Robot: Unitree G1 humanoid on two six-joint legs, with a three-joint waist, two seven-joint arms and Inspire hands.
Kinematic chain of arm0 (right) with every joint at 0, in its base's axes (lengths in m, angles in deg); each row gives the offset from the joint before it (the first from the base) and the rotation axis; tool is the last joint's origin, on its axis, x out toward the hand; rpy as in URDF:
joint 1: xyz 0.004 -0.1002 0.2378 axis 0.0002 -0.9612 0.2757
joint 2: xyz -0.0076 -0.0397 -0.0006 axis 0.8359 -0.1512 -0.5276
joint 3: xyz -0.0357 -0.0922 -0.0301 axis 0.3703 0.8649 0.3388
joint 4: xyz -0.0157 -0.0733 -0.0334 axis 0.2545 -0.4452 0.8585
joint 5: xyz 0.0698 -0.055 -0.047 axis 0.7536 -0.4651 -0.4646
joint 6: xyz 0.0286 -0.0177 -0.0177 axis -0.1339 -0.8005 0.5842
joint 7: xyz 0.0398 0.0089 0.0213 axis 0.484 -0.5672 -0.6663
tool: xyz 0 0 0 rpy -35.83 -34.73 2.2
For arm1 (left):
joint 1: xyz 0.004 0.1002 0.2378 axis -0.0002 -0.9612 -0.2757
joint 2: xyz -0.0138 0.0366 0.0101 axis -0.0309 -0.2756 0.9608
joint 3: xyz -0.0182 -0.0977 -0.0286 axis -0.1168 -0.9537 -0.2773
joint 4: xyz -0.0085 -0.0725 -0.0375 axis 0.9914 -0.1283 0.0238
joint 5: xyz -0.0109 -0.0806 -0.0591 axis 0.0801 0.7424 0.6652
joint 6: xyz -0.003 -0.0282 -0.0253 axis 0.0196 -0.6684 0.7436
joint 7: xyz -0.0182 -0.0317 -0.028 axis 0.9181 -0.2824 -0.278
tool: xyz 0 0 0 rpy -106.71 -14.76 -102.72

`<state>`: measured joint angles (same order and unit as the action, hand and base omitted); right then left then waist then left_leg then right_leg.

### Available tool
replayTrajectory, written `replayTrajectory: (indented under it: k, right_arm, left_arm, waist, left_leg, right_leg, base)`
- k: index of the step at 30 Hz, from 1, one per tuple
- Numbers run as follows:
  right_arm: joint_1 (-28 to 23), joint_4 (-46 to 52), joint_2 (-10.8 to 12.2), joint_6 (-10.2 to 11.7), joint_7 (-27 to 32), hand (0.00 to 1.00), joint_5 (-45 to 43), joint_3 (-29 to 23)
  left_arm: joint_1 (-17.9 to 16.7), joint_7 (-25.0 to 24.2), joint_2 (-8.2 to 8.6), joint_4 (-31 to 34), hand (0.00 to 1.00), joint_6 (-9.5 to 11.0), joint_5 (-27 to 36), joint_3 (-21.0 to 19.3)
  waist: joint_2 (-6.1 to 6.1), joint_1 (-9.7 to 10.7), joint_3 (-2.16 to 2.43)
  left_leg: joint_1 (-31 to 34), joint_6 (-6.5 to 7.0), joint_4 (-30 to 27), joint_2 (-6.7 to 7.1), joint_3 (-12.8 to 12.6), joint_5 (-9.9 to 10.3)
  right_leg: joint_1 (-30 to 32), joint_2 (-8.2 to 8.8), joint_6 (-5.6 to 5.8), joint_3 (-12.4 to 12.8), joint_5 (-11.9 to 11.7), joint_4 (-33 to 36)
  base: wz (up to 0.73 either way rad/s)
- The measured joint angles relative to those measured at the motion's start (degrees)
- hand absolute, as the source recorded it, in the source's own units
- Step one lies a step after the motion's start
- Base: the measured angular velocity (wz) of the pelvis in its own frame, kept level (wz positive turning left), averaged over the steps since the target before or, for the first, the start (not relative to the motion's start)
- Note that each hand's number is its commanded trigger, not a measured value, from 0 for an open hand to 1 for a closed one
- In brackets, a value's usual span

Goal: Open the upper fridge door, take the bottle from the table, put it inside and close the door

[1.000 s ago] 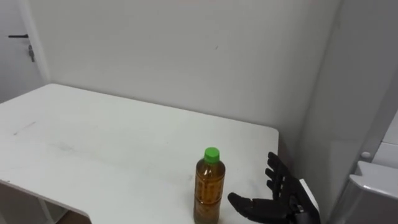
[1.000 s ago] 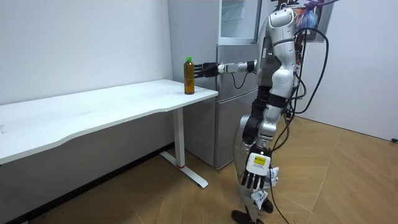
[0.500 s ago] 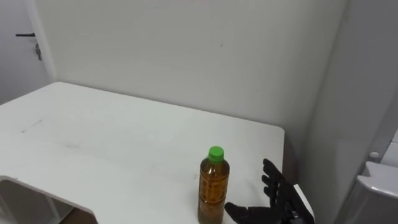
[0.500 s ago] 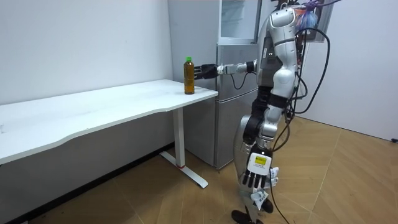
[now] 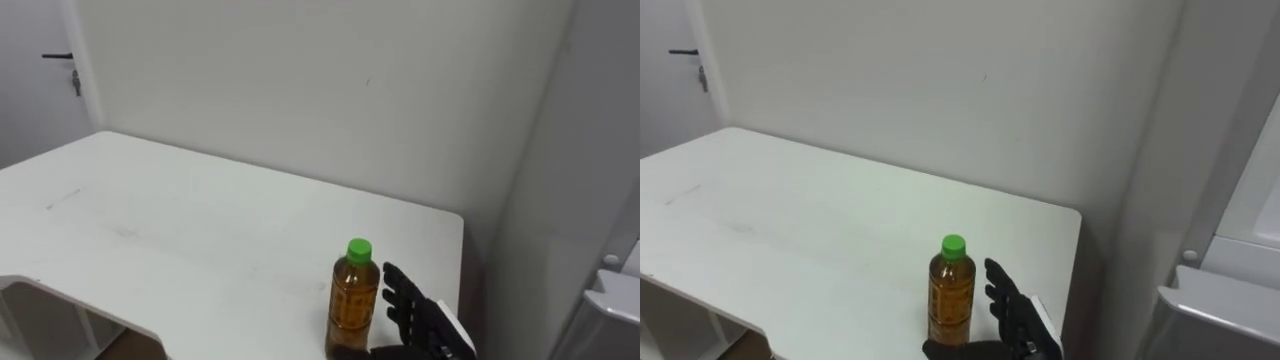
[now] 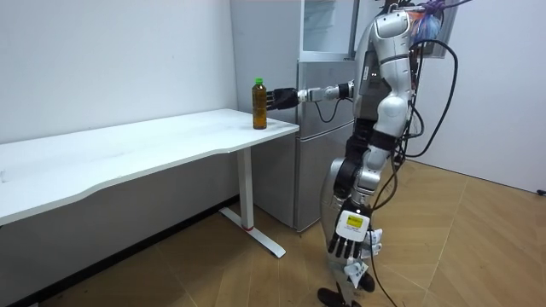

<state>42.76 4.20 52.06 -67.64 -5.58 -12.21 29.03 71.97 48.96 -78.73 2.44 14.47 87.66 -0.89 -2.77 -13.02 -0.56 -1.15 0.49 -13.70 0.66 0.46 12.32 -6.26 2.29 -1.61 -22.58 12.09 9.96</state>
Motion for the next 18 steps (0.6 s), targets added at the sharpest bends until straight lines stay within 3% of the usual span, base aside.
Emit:
replayTrajectory:
  k: [18]
  right_arm:
    - [0.0,0.7,0.0,0.4,-1.5,0.0,2.0,0.1]
  left_arm:
    - [-0.6,0.1,-0.11,0.1,0.0,0.8,-0.5,1.2]
  waist:
    - [0.02,-0.1,-0.23]
  left_leg:
    - [0.6,0.1,-0.1,0.16,0.7,0.0]
  right_leg:
    - [0.2,0.13,0.08,0.2,0.1,0.6]
  base:
    - [0.02]
